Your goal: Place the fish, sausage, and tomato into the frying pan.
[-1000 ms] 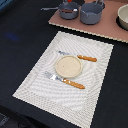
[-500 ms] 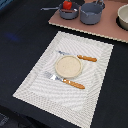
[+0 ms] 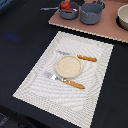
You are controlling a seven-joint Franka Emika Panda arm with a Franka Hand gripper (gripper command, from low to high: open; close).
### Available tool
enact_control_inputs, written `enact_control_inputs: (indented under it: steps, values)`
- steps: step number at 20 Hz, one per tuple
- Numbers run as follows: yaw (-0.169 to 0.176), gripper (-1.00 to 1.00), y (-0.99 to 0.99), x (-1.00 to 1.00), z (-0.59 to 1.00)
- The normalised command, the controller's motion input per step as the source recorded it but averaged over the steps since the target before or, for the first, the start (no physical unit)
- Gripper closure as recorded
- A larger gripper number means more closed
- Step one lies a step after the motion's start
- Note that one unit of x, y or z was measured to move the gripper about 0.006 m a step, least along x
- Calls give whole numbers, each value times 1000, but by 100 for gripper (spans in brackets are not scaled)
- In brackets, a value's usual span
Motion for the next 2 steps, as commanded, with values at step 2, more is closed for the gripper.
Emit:
enact_control_inputs:
  steps: [2]
  values:
    - [0, -100, 0, 0, 0]
